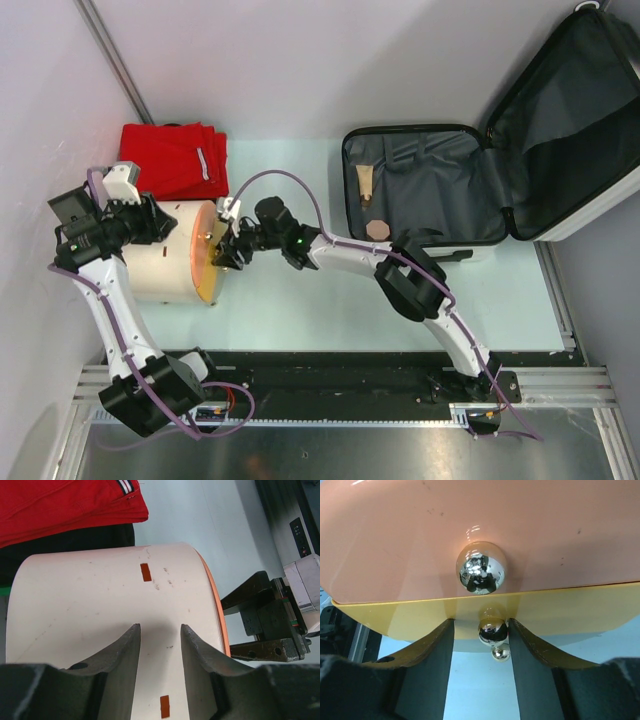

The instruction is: Open, take out, and arrange the luggage

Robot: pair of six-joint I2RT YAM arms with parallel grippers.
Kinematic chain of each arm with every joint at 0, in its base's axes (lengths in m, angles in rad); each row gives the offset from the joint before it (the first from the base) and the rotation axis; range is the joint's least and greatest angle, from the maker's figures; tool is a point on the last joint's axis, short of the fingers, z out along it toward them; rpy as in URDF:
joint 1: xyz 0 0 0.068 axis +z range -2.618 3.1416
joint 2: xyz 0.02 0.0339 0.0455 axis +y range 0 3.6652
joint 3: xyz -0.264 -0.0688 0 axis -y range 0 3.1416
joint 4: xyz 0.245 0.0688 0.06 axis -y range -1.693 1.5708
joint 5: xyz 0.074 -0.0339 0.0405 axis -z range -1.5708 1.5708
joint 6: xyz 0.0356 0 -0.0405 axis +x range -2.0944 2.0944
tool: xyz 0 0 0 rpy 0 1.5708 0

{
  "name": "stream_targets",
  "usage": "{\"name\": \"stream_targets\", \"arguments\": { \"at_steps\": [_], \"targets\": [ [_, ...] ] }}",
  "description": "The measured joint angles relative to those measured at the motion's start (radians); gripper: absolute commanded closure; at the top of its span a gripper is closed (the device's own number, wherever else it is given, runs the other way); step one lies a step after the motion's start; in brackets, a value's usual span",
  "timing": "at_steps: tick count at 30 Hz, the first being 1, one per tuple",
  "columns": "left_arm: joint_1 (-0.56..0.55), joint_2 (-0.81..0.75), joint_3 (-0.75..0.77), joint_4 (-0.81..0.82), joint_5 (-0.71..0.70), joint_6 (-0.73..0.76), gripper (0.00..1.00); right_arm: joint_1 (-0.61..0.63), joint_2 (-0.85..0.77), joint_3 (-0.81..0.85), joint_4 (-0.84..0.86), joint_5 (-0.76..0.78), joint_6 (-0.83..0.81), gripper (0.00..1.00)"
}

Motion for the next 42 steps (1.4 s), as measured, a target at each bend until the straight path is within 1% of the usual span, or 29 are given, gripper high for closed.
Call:
{"name": "stream_targets", "arguments": {
  "at_steps": [3,4,5,7,8,13,17,22,24,25,26,27,28,29,30,34,36,37,40,42],
  "targets": [
    [0.0,0.0,0.0,0.0,0.0,0.0,0.57,0.001,0.003,0.004,-0.005,0.007,-0.003,0.57],
    [0.0,0.0,0.0,0.0,0.0,0.0,0.57,0.001,0.005,0.008,-0.01,0.011,-0.006,0.62],
    [0.0,0.0,0.0,0.0,0.0,0.0,0.57,0.001,0.006,0.01,-0.013,0.014,-0.008,0.69],
    [0.0,0.0,0.0,0.0,-0.001,0.0,0.57,-0.002,0.007,0.011,-0.016,0.026,-0.018,0.75],
    [0.0,0.0,0.0,0.0,-0.001,0.0,0.56,-0.003,0.007,0.011,-0.018,0.028,-0.018,0.83],
    [0.0,0.005,0.0,0.0,0.0,0.0,0.57,-0.008,-0.005,-0.001,-0.03,0.03,-0.041,1.0],
    [0.0,0.01,0.0,-0.003,0.0,0.0,0.57,-0.021,-0.085,-0.108,-0.035,0.039,-0.071,1.0],
    [0.0,0.012,0.001,-0.002,0.0,0.0,0.56,-0.058,-0.189,-0.225,-0.086,0.012,-0.089,1.0],
    [0.0,0.013,0.001,-0.002,0.0,0.0,0.56,-0.071,-0.216,-0.256,-0.098,0.002,-0.097,0.98],
    [0.0,0.014,0.002,-0.003,0.0,0.0,0.57,-0.076,-0.227,-0.268,-0.106,-0.005,-0.1,0.96],
    [0.0,0.015,0.003,-0.003,0.0,0.0,0.57,-0.081,-0.235,-0.274,-0.114,-0.011,-0.103,0.84],
    [0.0,0.016,0.003,-0.003,0.0,0.0,0.56,-0.084,-0.238,-0.276,-0.121,-0.018,-0.105,0.7],
    [0.0,0.016,0.003,-0.003,0.0,0.0,0.56,-0.086,-0.238,-0.276,-0.126,-0.024,-0.106,0.49],
    [0.0,0.016,0.003,-0.003,0.0,0.0,0.56,-0.088,-0.238,-0.276,-0.127,-0.029,-0.106,0.41],
    [0.0,0.016,0.003,-0.003,0.0,0.0,0.57,-0.09,-0.239,-0.276,-0.131,-0.033,-0.105,0.36],
    [0.0,0.016,0.004,-0.003,0.0,0.0,0.57,-0.106,-0.249,-0.275,-0.198,-0.052,-0.101,0.29],
    [0.0,0.016,0.005,-0.003,0.0,0.0,0.56,-0.139,-0.267,-0.275,-0.24,-0.073,-0.08,0.24],
    [0.0,0.016,0.005,-0.003,0.0,-0.001,0.57,-0.161,-0.279,-0.275,-0.252,-0.075,-0.065,0.24],
    [0.0,0.017,0.005,-0.003,0.0,-0.002,0.57,-0.275,-0.337,-0.273,-0.274,-0.058,-0.006,0.22],
    [0.0,0.018,0.005,-0.003,0.0,-0.002,0.57,-0.359,-0.366,-0.258,-0.27,-0.002,0.041,0.22]
  ]
}}
